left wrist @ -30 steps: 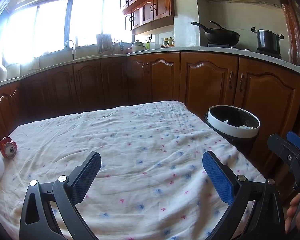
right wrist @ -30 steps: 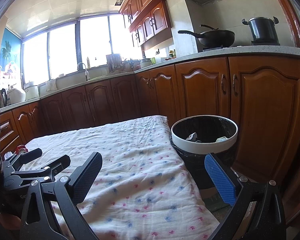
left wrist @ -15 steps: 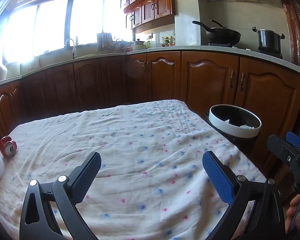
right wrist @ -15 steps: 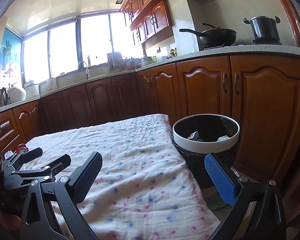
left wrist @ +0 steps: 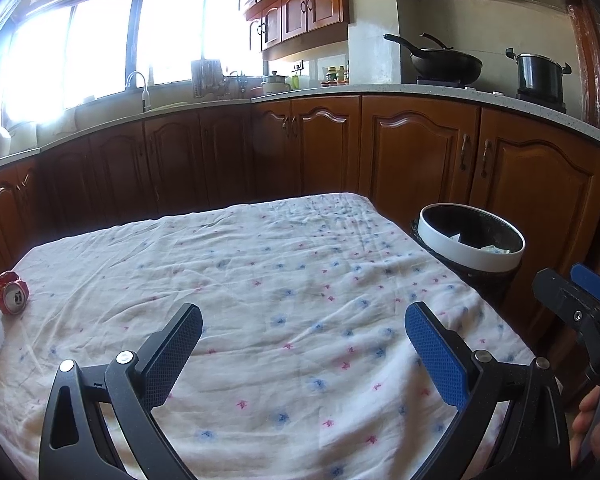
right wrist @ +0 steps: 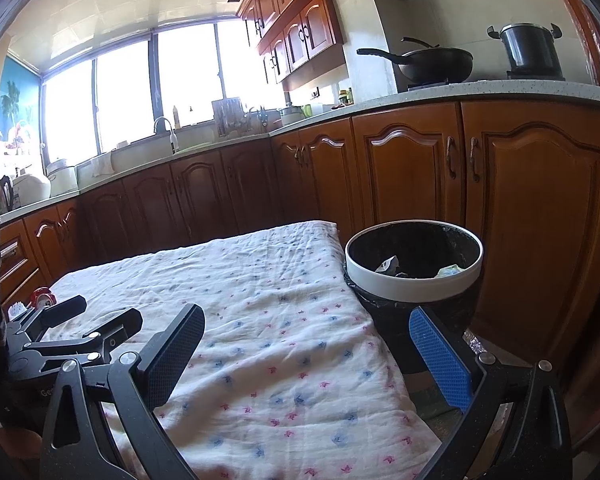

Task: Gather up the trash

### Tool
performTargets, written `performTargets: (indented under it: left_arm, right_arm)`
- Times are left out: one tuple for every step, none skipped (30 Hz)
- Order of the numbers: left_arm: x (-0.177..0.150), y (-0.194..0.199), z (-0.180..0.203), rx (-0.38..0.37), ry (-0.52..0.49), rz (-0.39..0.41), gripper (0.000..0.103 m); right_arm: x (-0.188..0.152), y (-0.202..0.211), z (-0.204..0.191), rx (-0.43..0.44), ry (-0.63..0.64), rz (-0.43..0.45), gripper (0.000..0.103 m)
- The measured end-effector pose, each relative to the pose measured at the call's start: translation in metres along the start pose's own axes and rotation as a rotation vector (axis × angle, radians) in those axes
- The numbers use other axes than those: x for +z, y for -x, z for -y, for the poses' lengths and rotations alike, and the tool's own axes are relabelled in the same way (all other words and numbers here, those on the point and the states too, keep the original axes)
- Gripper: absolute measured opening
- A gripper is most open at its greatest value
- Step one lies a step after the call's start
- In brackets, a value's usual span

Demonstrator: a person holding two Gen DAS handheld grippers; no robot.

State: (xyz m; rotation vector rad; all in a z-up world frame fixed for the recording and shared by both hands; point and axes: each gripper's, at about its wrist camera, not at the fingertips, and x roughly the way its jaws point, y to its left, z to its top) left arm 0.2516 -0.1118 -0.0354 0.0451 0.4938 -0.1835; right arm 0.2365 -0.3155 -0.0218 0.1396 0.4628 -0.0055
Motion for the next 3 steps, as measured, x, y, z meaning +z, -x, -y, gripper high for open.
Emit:
performTargets:
  left_arm:
    - [0.0004,-0.0010,-0.0003,-0.001,0.000,-0.002,0.102]
    - [0.0005,-0.0011,-0.0003,-0.002,0.001,-0.004,0.102]
    - [0.0008,-0.0018,-0.0003,-0.005,0.001,-0.006,0.102]
  right_arm:
    - [0.0001,-0.0003,0.0001,0.000,-0.001,-0.002,0.103]
    - [0.0001,-0.0008,0.0002,0.001,-0.002,-0.005,0.103]
    - [0.0003,-0.0014,0.0007,0.002,-0.003,-0.006,0.103]
